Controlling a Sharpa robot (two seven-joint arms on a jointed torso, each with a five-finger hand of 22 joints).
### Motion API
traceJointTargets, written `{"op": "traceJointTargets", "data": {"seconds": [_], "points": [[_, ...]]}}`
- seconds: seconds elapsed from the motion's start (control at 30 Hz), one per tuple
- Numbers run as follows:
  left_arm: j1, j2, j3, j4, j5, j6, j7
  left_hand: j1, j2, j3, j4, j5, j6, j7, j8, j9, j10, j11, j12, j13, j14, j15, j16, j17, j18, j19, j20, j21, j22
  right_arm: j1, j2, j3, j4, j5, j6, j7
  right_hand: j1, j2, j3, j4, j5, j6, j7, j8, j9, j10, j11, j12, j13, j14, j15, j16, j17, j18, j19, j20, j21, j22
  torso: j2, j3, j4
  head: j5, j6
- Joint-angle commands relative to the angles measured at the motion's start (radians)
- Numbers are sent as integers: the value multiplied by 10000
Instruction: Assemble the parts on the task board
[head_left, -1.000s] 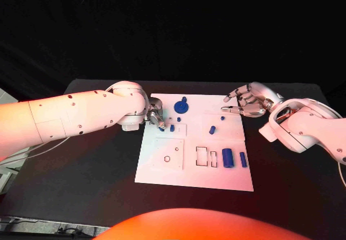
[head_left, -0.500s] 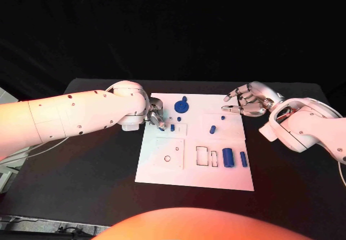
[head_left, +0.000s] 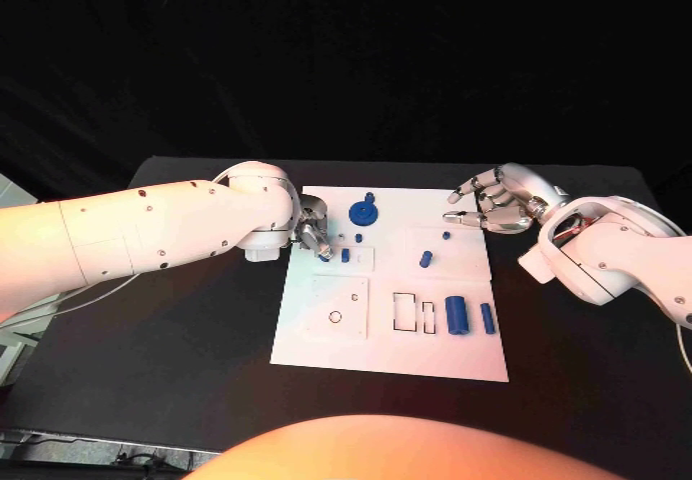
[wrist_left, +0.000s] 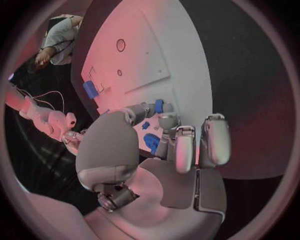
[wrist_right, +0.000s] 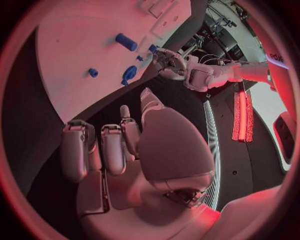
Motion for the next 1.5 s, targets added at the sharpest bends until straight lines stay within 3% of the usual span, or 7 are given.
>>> {"op": "traceJointTargets", "data": {"seconds": [0.03,0.7,0.87,1.1,1.5], "points": [[-99,76,-56,-38,152,241,47,53,19,2038,-1964,9,49,-23,26,19,24,-23,-72,-30,1020,-77,60,2627,-18,20,-32,38,148,-9,6,0,20,-80,132,105,68,2,-63,-22,40,-67,33,38,-9,-13,-10,19,690,551,-1,-34,572,121,299,6,-60,1551,-4,3,2,-8,-6],[-132,269,-62,-302,593,438,-69,-300,-9,1806,-1662,-95,-89,-65,73,118,37,-36,-99,-49,1000,-75,27,2567,-10,-34,-10,-14,98,-12,-3,0,43,-77,146,108,70,3,-64,-19,43,-70,34,43,-14,-19,-10,13,684,548,-1,-44,561,123,295,6,-74,1545,0,5,1,-53,-33],[-135,282,-68,-336,616,360,-84,-519,-56,1559,-1449,-133,-142,-138,101,160,42,-82,-109,-61,986,-108,4,2524,-4,-55,-11,-52,68,-12,-11,0,47,-77,147,105,65,-2,-68,-17,44,-73,35,43,-15,-37,-9,-9,665,551,-1,-39,572,125,292,6,-85,1540,0,5,8,-68,-32],[-142,291,-78,-387,521,210,-111,-1106,-107,496,-609,-246,-49,-196,-38,-8,-57,-116,-117,-110,939,-146,-74,2388,10,-90,-46,-161,-27,-12,-22,0,55,-102,167,70,53,-17,-80,-13,45,-76,36,44,-17,-47,-8,-20,656,550,0,-41,569,135,273,6,-131,1514,-4,7,5,-73,-32],[-148,294,-90,-411,469,270,-124,-1221,-192,-288,-175,-234,18,-170,-132,-121,-130,-90,-117,-122,922,-128,-103,2341,13,-88,-37,-204,-57,-12,-41,0,70,-113,145,63,27,-45,-104,-8,49,-80,37,46,-20,-60,-7,-32,646,546,2,-52,554,142,261,7,-161,1498,1,9,3,-87,-38]]}}
